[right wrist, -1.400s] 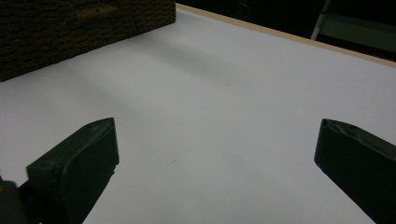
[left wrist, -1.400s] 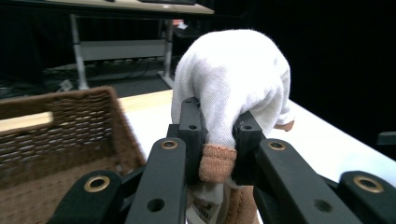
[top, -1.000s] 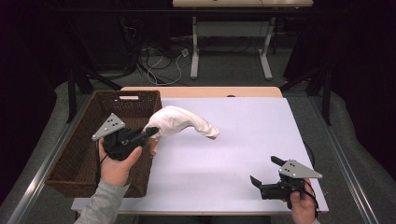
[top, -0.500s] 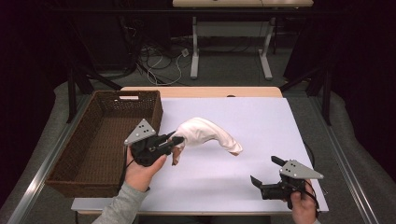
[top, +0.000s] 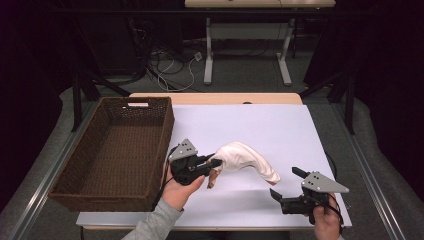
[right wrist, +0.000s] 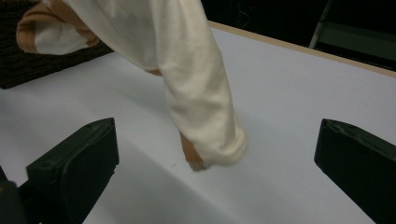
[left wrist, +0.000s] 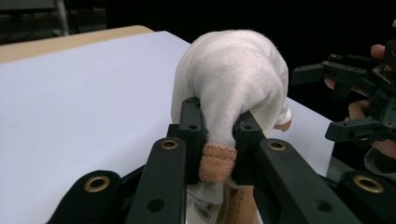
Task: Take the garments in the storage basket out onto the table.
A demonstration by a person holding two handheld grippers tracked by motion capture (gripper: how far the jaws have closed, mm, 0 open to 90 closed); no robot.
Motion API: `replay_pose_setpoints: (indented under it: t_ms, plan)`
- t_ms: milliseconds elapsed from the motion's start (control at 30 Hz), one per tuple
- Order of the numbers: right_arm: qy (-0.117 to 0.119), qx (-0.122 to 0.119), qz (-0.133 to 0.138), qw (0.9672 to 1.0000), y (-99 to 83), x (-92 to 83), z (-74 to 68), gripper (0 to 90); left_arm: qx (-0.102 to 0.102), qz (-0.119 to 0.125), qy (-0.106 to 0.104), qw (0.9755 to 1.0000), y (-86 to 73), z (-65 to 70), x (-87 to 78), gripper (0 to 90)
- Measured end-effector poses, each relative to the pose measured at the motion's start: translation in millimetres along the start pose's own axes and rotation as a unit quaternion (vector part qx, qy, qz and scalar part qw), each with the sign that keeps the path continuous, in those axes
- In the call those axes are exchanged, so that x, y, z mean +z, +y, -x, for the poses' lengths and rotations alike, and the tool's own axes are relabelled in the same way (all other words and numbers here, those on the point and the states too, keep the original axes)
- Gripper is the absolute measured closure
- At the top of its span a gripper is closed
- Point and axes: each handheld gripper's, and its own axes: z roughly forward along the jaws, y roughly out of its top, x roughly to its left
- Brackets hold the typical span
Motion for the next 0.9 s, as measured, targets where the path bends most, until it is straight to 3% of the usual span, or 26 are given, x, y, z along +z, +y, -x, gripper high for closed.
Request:
replay_pose_setpoints:
  t_ms: [200,333,533,767,900]
  plan:
    - [0.0,0.001,-0.003,1.0,-0.3,-0.9,-0.1,0.0,0.007,-0.039,-0.007,0.9992,-15.5,6.7,26.7,78.7]
    - [-0.003,0.0,-0.003,1.0,-0.8,-1.2,0.1,0.0,0.002,-0.053,-0.012,0.9985,-23.7,9.7,38.8,78.7]
    - [-0.001,0.0,-0.006,1.0,-2.0,-0.7,-2.1,0.0,0.009,-0.068,-0.015,0.9975,-34.4,10.0,45.1,78.5]
    - [0.0,-0.005,-0.008,1.0,-4.6,0.4,-4.2,0.0,0.016,-0.116,-0.003,0.9932,-56.1,7.8,52.3,77.9]
    - [0.002,-0.004,-0.015,0.9999,-6.4,1.5,-6.7,0.0,0.021,-0.13,0.004,0.9913,-58.8,2.3,49.7,76.9]
